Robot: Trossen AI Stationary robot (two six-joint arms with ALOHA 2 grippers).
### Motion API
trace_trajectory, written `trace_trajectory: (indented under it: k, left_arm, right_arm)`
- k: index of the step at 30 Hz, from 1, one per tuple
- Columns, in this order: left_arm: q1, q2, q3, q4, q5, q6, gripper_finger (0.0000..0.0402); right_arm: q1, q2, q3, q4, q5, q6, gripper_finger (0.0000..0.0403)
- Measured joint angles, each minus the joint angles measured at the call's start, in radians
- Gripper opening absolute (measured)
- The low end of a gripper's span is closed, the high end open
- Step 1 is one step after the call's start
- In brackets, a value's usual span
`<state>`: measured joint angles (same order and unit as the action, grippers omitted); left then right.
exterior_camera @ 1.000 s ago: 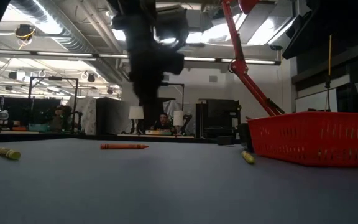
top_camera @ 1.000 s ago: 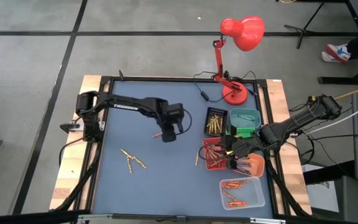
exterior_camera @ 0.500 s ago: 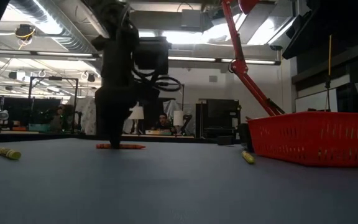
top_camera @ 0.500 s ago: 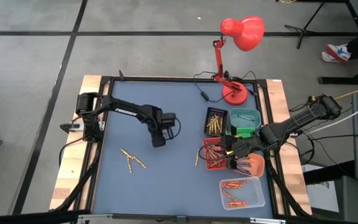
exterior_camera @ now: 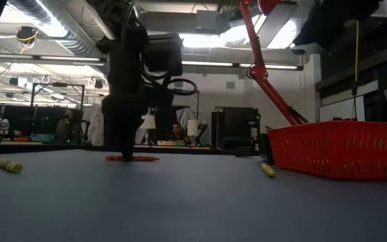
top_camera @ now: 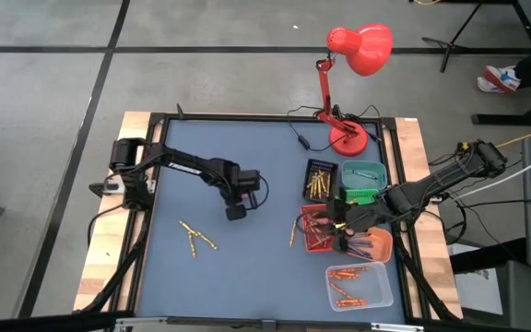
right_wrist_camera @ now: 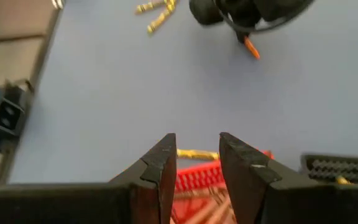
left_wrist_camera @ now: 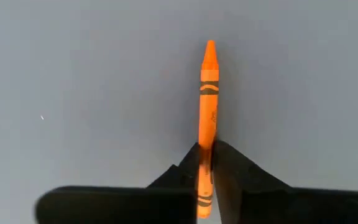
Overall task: Sort crayons
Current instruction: Put the orange crayon into the transparent bin
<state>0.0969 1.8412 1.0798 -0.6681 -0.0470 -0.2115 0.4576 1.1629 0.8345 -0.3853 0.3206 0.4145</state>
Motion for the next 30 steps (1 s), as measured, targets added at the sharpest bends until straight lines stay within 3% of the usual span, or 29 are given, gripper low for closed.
trace_trajectory:
  k: [7,10,19,25,30]
  left_arm:
    - [-0.045,-0.006,-0.001,0.087,-0.012,-0.05,0.0006]
    - [-0.082,-0.02,-0.001,0.174,0.027,-0.053,0.0003]
    - [-0.19,-0.034,0.0,0.643,0.184,-0.096,0.0003]
    - [-0.253,-0.036,0.0,0.933,0.188,-0.097,0.0003]
    - [-0.276,-0.036,0.0,1.037,0.144,-0.097,0.0004]
  right_arm:
    - [0.0,0.0,0.0,0.108,0.006,0.0,0.012]
    - [0.0,0.0,0.0,0.151,0.009,0.0,0.012]
    - [0.0,0.0,0.0,0.212,0.01,0.0,0.012]
    - [0.0,0.0,0.0,0.21,0.01,0.0,0.012]
    - [0.0,0.0,0.0,0.211,-0.005,-0.001,0.012]
